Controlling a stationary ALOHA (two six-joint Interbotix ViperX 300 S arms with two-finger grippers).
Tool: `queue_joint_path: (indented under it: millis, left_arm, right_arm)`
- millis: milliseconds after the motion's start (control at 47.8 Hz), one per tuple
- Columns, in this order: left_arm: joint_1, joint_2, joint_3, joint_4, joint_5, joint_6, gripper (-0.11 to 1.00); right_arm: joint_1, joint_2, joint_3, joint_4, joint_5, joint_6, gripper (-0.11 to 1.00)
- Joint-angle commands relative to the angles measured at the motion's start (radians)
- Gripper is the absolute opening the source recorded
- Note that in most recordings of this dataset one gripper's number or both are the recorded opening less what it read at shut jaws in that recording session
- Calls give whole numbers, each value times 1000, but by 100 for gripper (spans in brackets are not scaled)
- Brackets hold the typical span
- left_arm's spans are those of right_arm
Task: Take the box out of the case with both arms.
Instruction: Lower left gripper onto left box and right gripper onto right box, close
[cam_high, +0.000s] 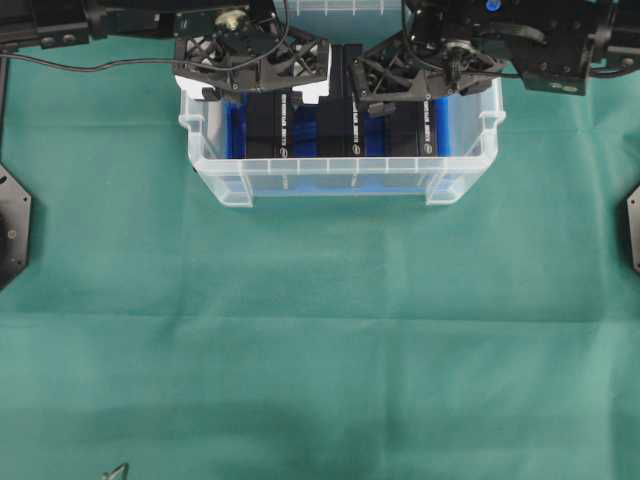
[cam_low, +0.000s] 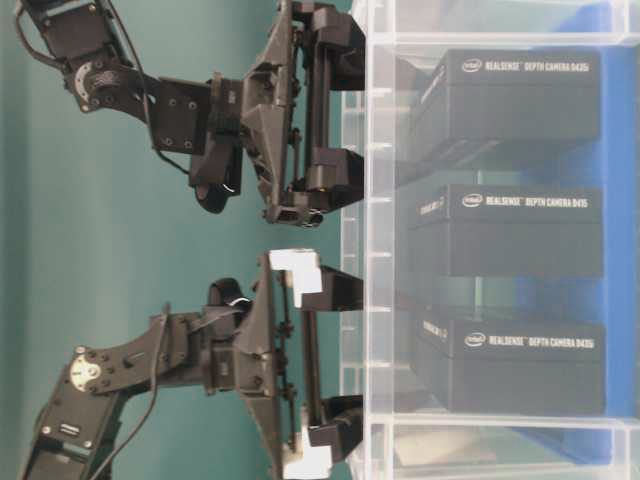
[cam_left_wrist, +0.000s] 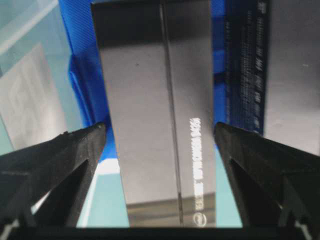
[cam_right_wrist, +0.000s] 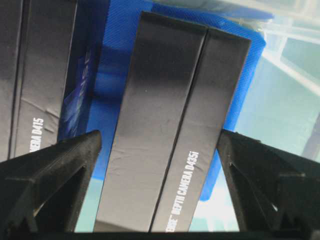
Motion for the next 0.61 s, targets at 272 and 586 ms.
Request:
queue_joint_path:
  millis: [272,586]
  left_arm:
    - [5,-17,51,3,3,9,88]
    - [6,-15,51,-5,29,32,88]
  right_arm:
    - [3,-6,31,-11,-25,2,93]
    - [3,-6,43,-8,-29,3,93]
